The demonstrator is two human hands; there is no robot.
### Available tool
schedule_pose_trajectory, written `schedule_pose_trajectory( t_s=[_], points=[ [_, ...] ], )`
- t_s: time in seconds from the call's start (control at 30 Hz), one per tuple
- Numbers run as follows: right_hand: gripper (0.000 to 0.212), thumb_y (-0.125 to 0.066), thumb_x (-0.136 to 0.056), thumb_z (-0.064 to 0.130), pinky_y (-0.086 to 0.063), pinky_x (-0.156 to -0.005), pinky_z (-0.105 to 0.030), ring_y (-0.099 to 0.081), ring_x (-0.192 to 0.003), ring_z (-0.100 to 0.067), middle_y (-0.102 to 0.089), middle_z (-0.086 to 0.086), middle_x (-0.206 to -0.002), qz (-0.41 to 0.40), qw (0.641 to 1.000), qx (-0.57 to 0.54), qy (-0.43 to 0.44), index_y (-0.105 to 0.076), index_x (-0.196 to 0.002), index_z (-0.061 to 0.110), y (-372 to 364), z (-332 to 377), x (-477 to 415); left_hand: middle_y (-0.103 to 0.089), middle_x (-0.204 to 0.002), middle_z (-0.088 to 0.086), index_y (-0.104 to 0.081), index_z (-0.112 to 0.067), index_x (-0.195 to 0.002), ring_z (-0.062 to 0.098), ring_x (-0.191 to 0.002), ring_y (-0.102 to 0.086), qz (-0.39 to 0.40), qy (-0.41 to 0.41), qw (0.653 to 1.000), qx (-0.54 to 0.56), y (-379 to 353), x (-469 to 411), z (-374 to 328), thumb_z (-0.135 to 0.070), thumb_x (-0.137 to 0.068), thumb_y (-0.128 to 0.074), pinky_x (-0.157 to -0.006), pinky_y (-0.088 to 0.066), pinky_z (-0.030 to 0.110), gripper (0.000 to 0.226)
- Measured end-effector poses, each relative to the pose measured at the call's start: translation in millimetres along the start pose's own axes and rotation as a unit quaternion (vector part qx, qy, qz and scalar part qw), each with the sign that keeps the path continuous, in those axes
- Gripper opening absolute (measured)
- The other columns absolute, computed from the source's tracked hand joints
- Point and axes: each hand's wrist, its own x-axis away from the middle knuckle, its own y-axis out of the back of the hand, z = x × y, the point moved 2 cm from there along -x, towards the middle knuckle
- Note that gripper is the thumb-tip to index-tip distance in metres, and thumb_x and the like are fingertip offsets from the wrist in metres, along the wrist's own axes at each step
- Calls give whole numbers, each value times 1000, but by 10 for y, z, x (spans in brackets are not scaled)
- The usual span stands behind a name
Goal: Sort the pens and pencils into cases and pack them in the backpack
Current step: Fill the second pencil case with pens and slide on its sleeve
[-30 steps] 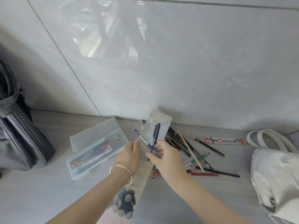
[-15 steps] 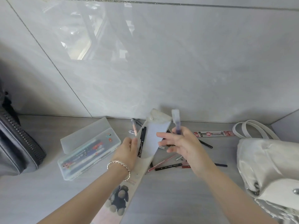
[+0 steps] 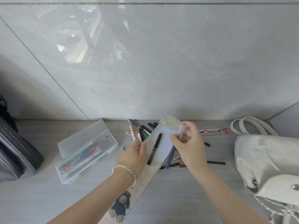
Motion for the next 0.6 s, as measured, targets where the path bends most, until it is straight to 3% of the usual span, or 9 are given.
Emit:
schedule_pose_trajectory(
  t_s=[0.1,0.2,0.27,0.37,0.43,0.47,0.53,0.6],
  points=[
    [35,-65,-84,13,-46,-62,-20,-54,-62,-10,-64,-6,-73,-27,998,-50,28,-51,-96,42,74,23,-25,-51,-63,-3,-51,-15,-96,23,-68,-51,0,11,1000,-12,-14,-37,-19,-42,-98,-26,-58,-35,29,37],
    [40,-61,-86,14,-45,-58,-20,-51,-54,-5,-60,2,-69,-43,994,-94,45,-45,-115,35,147,-1,-107,-48,-62,-3,-49,-16,-94,24,-71,-52,8,13,999,-31,-36,-72,-48,-43,-98,-25,-60,-35,29,36],
    [42,-61,-86,14,-44,-56,-25,-49,-50,-6,-59,-1,-71,-32,994,-97,44,-44,-115,39,138,-27,-124,-49,-63,-4,-48,-17,-95,25,-73,-52,15,6,999,-33,-65,-70,-83,-43,-98,-24,-65,-37,30,35],
    [35,-60,-87,22,-43,-63,-22,-47,-57,-5,-59,-3,-75,58,997,24,48,-44,-107,46,25,-91,-71,-47,-64,-3,-43,-21,-83,25,-72,-51,22,-3,1000,-16,-123,-80,-135,-43,-98,-24,-66,-37,31,33],
    [34,-53,-91,31,-41,-68,-22,-48,-64,-6,-59,-2,-80,156,976,144,52,-41,-122,35,-63,-151,-18,-46,-64,-2,-42,-19,-81,26,-70,-49,22,-9,1000,-5,-154,-113,-162,-43,-98,-25,-65,-37,32,35],
    [42,-49,-92,35,-42,-73,-23,-51,-75,-6,-61,-1,-92,179,962,200,57,-36,-131,28,-88,-198,-10,-46,-65,-2,-44,-16,-86,27,-70,-49,25,-11,1000,-4,-166,-132,-168,-43,-98,-25,-65,-37,32,35],
    [53,-44,-93,40,-39,-89,-25,-46,-107,-14,-55,-1,-120,157,930,314,111,-28,-138,19,-68,-255,-43,-42,-65,-3,-45,-14,-89,29,-72,-50,36,-6,999,-2,-178,-155,-168,-38,-99,-26,-68,-39,34,32],
    [53,-41,-89,47,-38,-96,-27,-38,-113,-18,-53,-4,-124,90,888,396,216,-35,-133,18,-12,-295,-111,-39,-62,-4,-40,-18,-76,26,-68,-47,45,3,999,5,-178,-179,-157,-35,-100,-27,-66,-37,35,32]
  ],
)
